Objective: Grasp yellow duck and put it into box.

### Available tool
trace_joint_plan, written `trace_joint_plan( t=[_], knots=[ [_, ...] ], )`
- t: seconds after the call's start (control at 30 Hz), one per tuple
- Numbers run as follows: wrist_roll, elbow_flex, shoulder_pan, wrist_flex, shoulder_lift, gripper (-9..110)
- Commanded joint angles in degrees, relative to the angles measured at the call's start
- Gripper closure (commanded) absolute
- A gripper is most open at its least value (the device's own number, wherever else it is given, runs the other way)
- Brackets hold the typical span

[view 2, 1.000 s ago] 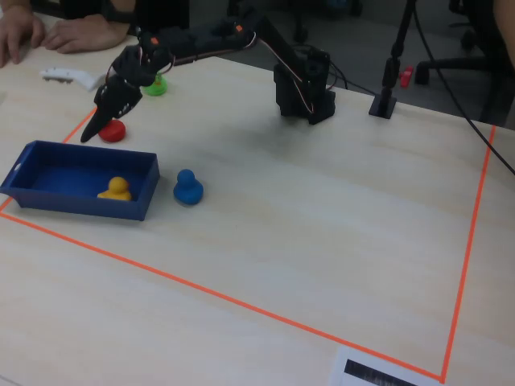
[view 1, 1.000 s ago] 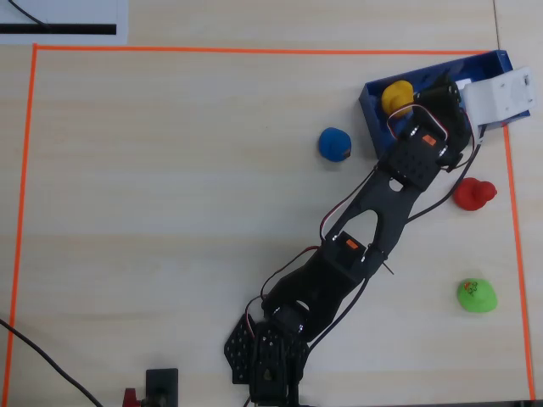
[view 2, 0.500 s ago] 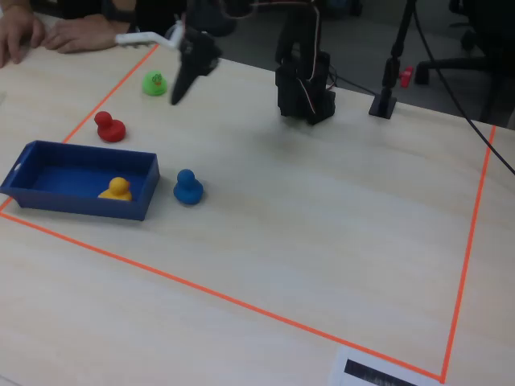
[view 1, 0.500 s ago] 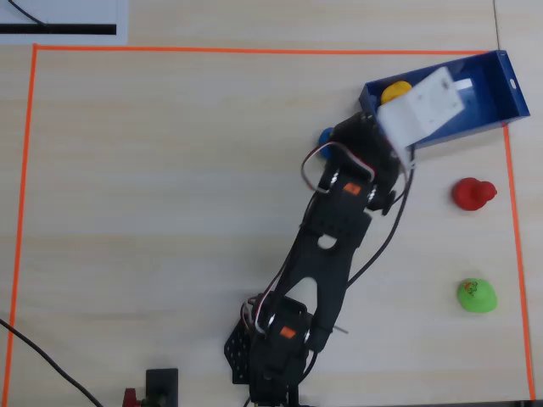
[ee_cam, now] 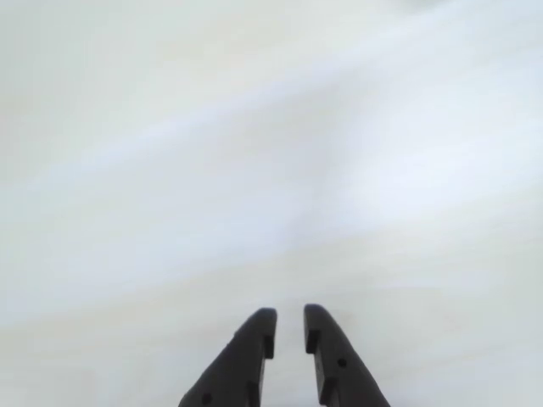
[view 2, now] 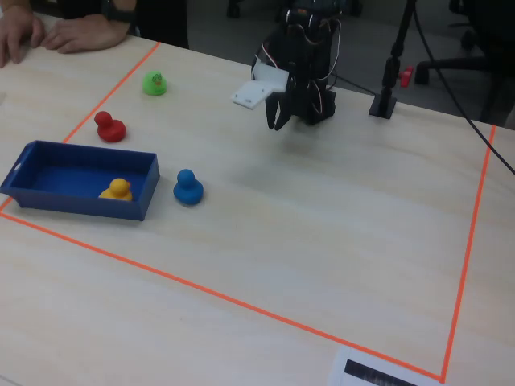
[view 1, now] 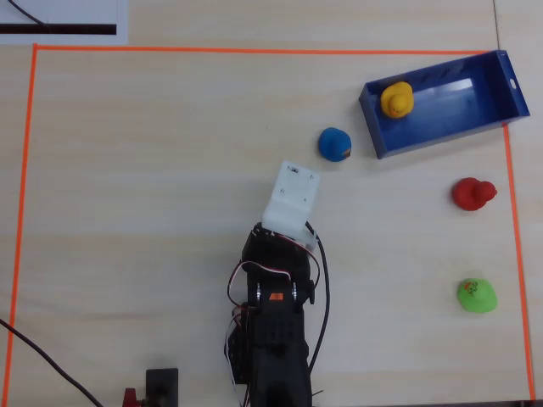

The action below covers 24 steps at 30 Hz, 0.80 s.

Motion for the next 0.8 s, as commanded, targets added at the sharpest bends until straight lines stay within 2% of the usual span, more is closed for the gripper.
trace_joint_plan(
  t=[0.0, 0.37, 0.77],
  knots=[
    [-4.0, 8.4, -1.1, -3.6, 3.5, 101],
    [-6.5, 19.1, -3.1, -1.2, 11.3, 101],
    [-6.7, 22.4, -3.2, 1.7, 15.0, 101]
  ],
)
